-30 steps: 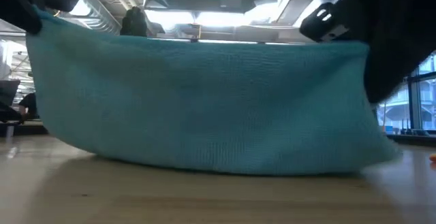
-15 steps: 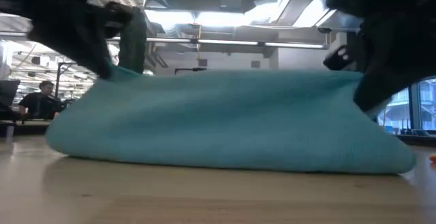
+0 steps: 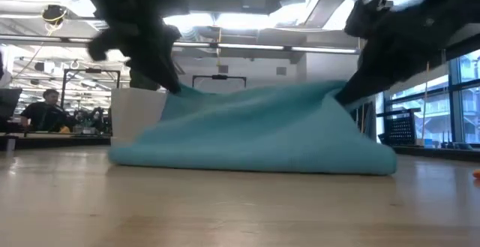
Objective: Fold microfiber towels
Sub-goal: Fold the top blue microfiber cloth
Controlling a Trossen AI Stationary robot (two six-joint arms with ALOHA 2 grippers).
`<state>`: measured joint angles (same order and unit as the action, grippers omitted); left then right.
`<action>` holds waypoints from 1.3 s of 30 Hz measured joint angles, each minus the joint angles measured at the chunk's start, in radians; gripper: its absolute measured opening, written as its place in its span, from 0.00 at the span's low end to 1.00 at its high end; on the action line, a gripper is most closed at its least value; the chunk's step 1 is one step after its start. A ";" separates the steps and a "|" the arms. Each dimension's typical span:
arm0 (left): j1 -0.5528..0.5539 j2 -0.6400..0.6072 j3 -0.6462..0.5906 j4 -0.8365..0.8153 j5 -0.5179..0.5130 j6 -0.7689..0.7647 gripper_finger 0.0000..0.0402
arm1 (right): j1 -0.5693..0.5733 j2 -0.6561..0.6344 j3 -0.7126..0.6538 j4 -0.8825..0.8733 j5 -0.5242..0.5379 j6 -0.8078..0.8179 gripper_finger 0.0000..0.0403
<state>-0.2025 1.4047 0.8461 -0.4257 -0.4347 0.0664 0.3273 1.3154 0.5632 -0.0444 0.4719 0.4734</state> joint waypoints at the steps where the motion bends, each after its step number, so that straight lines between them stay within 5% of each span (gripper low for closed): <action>1: 0.023 0.001 -0.003 0.008 0.000 0.001 0.00 | -0.020 0.005 0.000 0.002 0.004 -0.003 0.01; 17: 0.276 0.003 -0.191 0.239 0.120 0.059 0.00 | -0.225 0.102 0.000 0.002 -0.126 0.054 0.02; 24: 0.308 0.003 -0.194 0.282 0.227 0.101 0.00 | -0.242 0.103 0.000 -0.004 -0.126 0.072 0.12; 31: 0.309 0.001 -0.195 0.277 0.221 0.114 0.12 | -0.242 0.097 0.018 -0.079 -0.133 0.073 0.28; 39: 0.308 -0.089 -0.143 0.185 0.086 0.105 0.27 | -0.242 0.096 0.150 -0.311 -0.049 0.090 0.37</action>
<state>0.1052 1.3155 0.7033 -0.2408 -0.3490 0.1716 0.0854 1.4113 0.7131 -0.3557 0.4228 0.5633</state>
